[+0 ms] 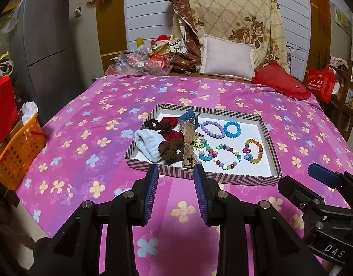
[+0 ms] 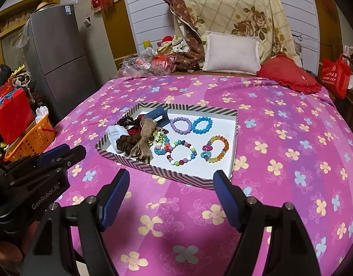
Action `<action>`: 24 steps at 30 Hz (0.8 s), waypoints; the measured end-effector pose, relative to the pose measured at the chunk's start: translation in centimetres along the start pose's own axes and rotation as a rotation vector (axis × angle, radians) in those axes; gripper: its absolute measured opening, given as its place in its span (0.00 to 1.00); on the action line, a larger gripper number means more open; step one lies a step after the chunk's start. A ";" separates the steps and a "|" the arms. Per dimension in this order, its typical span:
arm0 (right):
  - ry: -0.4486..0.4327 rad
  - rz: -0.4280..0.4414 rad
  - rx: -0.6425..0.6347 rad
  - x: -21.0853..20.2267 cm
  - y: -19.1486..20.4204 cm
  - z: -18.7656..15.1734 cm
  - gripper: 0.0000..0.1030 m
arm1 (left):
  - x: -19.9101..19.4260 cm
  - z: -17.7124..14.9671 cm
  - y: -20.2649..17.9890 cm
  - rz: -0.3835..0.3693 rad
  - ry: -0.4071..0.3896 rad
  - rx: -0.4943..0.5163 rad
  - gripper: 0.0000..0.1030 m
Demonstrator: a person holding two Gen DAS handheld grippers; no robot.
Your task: Organize jewelry
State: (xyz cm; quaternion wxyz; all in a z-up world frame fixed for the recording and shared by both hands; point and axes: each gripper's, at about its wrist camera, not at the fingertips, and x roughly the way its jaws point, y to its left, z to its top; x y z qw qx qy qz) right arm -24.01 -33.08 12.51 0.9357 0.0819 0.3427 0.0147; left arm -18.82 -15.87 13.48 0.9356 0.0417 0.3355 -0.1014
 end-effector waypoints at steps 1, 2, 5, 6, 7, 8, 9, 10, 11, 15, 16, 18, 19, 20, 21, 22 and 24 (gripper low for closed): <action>0.001 0.000 0.000 0.0 0.0 0.0 0.76 | 0.0 -0.1 0.0 0.000 0.001 0.002 0.32; 0.000 0.000 -0.001 0.0 0.0 0.0 0.76 | 0.0 -0.1 0.0 0.000 0.001 0.003 0.32; -0.001 0.000 -0.001 0.0 0.0 0.0 0.76 | 0.0 -0.1 0.0 -0.001 0.000 0.004 0.32; -0.001 0.001 -0.001 0.0 0.0 0.0 0.76 | 0.0 -0.2 -0.1 -0.002 0.000 0.005 0.32; 0.000 0.000 -0.001 0.0 0.0 0.0 0.76 | 0.0 -0.2 -0.1 -0.002 0.000 0.005 0.32; 0.001 0.000 -0.002 0.0 0.0 0.0 0.76 | 0.1 -0.2 -0.1 -0.002 0.001 0.005 0.32; 0.001 0.001 -0.001 0.0 0.0 0.0 0.76 | 0.1 -0.2 -0.1 -0.001 0.001 0.005 0.32; 0.002 0.001 -0.001 0.1 0.0 -0.1 0.76 | 0.1 -0.2 -0.2 -0.001 0.003 0.006 0.32; 0.004 0.002 -0.001 0.2 0.1 -0.1 0.76 | 0.1 -0.2 -0.3 -0.001 0.004 0.006 0.32; 0.010 0.003 -0.001 0.5 -0.1 -0.2 0.76 | 0.4 -0.4 -0.4 -0.001 0.012 0.005 0.32; 0.011 0.003 -0.001 0.6 -0.1 -0.2 0.76 | 0.5 -0.4 -0.4 -0.001 0.013 0.004 0.32; 0.011 0.004 -0.001 0.5 -0.1 -0.2 0.76 | 0.5 -0.4 -0.4 -0.001 0.014 0.004 0.32; 0.011 0.005 -0.002 0.6 -0.1 -0.2 0.76 | 0.5 -0.4 -0.4 -0.003 0.015 0.004 0.32; 0.012 0.005 -0.003 0.6 -0.1 -0.2 0.76 | 0.6 -0.4 -0.4 -0.006 0.018 0.003 0.32; 0.011 0.004 -0.002 0.5 0.0 -0.2 0.76 | 0.7 -0.5 -0.4 -0.009 0.021 0.004 0.32; 0.012 0.004 -0.002 0.5 0.0 -0.2 0.76 | 0.8 -0.5 -0.4 -0.010 0.022 0.005 0.32; 0.017 0.006 -0.002 0.8 -0.1 -0.3 0.76 | 1.0 -0.6 -0.5 -0.006 0.022 0.011 0.32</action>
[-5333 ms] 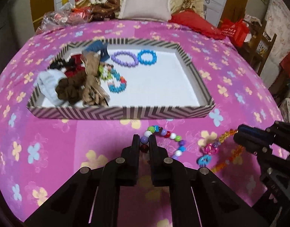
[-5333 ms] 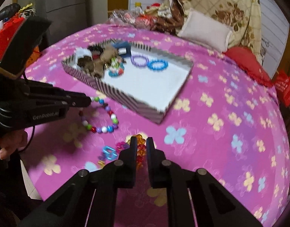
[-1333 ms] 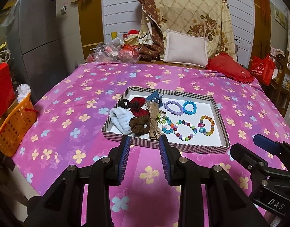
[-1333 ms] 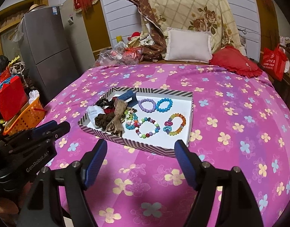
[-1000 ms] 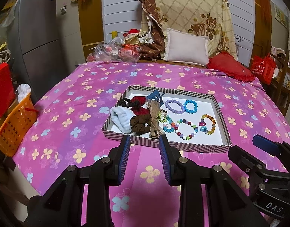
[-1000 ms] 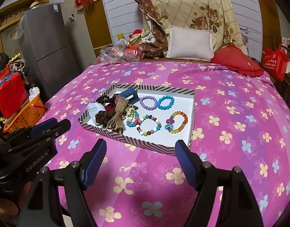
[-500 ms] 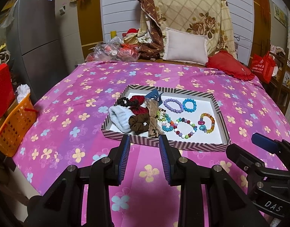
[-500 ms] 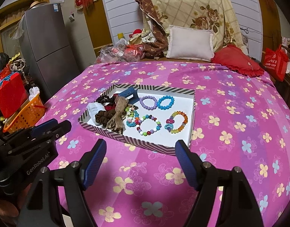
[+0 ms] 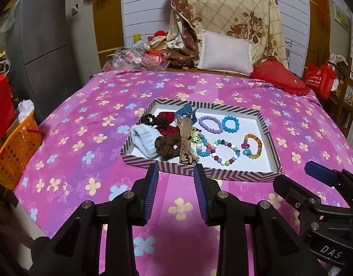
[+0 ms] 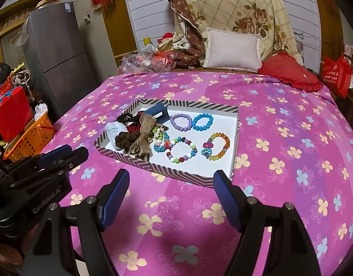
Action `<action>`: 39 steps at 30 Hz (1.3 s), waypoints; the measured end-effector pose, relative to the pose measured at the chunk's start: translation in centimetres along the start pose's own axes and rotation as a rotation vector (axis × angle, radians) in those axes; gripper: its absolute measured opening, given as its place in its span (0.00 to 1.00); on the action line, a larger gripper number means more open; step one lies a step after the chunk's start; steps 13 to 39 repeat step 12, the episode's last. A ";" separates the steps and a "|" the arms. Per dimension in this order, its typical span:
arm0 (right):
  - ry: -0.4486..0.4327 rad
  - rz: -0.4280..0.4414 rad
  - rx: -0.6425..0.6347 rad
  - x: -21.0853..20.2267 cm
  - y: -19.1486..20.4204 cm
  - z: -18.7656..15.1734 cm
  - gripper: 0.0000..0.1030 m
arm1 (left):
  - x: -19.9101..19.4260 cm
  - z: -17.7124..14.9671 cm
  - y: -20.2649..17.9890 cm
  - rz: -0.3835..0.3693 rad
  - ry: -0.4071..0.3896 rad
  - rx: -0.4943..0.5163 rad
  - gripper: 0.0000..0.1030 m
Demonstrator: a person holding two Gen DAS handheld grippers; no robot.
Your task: Organize jewelry
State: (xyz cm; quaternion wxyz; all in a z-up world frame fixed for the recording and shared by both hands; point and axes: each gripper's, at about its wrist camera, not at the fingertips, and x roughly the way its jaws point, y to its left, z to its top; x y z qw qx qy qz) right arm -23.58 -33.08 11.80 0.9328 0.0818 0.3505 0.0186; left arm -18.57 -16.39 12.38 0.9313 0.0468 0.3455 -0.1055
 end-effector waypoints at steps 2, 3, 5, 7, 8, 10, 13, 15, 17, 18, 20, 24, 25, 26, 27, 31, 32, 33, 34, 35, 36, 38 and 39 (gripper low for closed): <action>0.007 0.001 -0.001 0.3 -0.1 -0.1 0.76 | 0.1 -0.1 0.0 -0.003 0.001 0.004 0.32; 0.010 0.001 -0.001 0.5 -0.1 -0.2 0.76 | 0.2 -0.1 -0.1 -0.003 0.000 0.006 0.32; 0.013 0.002 -0.001 0.7 -0.2 -0.3 0.76 | 0.2 -0.1 -0.1 -0.005 -0.008 0.011 0.32; 0.012 0.001 -0.001 0.7 -0.2 -0.3 0.76 | 0.3 -0.1 0.0 -0.004 -0.014 0.011 0.32; 0.012 0.001 -0.001 0.7 -0.2 -0.3 0.76 | 0.3 -0.1 0.0 -0.002 -0.017 0.012 0.32; 0.011 -0.002 0.003 0.9 -0.5 -0.4 0.76 | 0.6 -0.2 0.1 0.000 -0.010 0.015 0.32; 0.011 -0.009 0.007 1.0 -1.1 -0.4 0.76 | 1.1 -0.2 0.6 0.003 0.009 0.012 0.32; 0.011 -0.009 0.007 1.0 -1.1 -0.4 0.76 | 1.1 -0.2 0.6 0.003 0.009 0.012 0.32; 0.011 -0.009 0.007 1.0 -1.1 -0.4 0.76 | 1.1 -0.2 0.6 0.003 0.009 0.012 0.32; 0.011 -0.009 0.007 1.0 -1.1 -0.4 0.76 | 1.1 -0.2 0.6 0.003 0.009 0.012 0.32; 0.011 -0.009 0.007 1.0 -1.1 -0.4 0.76 | 1.1 -0.2 0.6 0.003 0.009 0.012 0.32; 0.011 -0.009 0.007 1.0 -1.1 -0.4 0.76 | 1.1 -0.2 0.6 0.003 0.009 0.012 0.32; 0.011 -0.009 0.007 1.0 -1.1 -0.4 0.76 | 1.1 -0.2 0.6 0.003 0.009 0.012 0.32; 0.011 -0.009 0.007 1.0 -1.1 -0.4 0.76 | 1.1 -0.2 0.6 0.003 0.009 0.012 0.32; 0.011 -0.009 0.007 1.0 -1.1 -0.4 0.76 | 1.1 -0.2 0.6 0.003 0.009 0.012 0.32; 0.011 -0.009 0.007 1.0 -1.1 -0.4 0.76 | 1.1 -0.2 0.6 0.003 0.009 0.012 0.32; 0.011 -0.009 0.007 1.0 -1.1 -0.4 0.76 | 1.1 -0.2 0.6 0.003 0.009 0.012 0.32; 0.011 -0.009 0.007 1.0 -1.1 -0.4 0.76 | 1.1 -0.2 0.6 0.003 0.009 0.012 0.32; 0.011 -0.009 0.007 1.0 -1.1 -0.4 0.76 | 1.1 -0.2 0.6 0.003 0.009 0.012 0.32; 0.011 -0.009 0.007 1.0 -1.1 -0.4 0.76 | 1.1 -0.2 0.6 0.003 0.009 0.012 0.32; 0.011 -0.009 0.007 1.0 -1.1 -0.4 0.76 | 1.1 -0.2 0.6 0.003 0.009 0.012 0.32; 0.011 -0.009 0.007 1.0 -1.1 -0.4 0.76 | 1.1 -0.2 0.6 0.003 0.009 0.012 0.32; 0.011 -0.009 0.007 1.0 -1.1 -0.4 0.76 | 1.1 -0.2 0.6 0.003 0.009 0.012 0.32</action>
